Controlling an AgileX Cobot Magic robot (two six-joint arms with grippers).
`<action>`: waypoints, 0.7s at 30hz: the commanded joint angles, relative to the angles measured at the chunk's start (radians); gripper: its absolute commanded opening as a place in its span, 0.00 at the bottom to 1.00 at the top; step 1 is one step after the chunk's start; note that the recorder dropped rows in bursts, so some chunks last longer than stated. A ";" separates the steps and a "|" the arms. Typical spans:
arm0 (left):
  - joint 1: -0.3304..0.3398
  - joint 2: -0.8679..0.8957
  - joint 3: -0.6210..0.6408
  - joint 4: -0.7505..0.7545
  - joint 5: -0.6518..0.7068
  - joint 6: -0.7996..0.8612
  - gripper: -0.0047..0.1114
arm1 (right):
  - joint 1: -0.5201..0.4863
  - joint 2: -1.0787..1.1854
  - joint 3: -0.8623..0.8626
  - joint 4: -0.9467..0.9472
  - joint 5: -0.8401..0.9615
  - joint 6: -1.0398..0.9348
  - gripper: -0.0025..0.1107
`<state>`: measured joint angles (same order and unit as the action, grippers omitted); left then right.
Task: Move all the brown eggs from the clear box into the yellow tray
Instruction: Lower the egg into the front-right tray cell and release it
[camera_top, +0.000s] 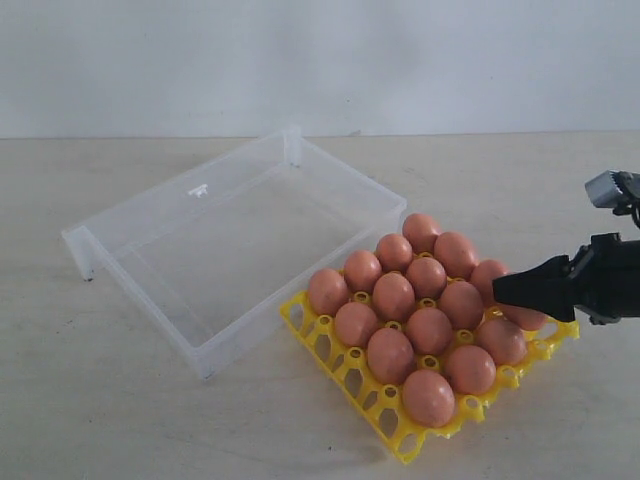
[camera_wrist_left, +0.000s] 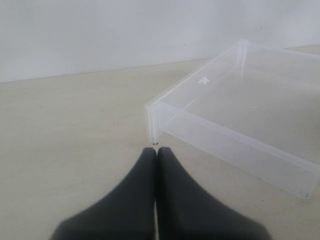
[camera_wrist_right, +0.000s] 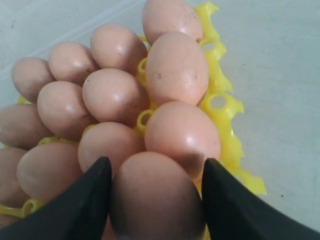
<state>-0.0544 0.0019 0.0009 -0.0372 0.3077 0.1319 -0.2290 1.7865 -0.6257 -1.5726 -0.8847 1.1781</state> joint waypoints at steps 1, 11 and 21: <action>0.003 -0.002 -0.001 0.002 -0.004 0.000 0.00 | 0.005 0.000 0.004 -0.001 0.040 -0.009 0.10; 0.003 -0.002 -0.001 0.002 -0.006 0.000 0.00 | 0.005 -0.010 0.004 -0.001 0.013 -0.001 0.49; 0.003 -0.002 -0.001 0.002 -0.003 0.000 0.00 | 0.005 -0.067 0.004 -0.066 0.049 0.001 0.49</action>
<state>-0.0544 0.0019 0.0009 -0.0372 0.3077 0.1319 -0.2269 1.7296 -0.6257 -1.6050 -0.8452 1.1800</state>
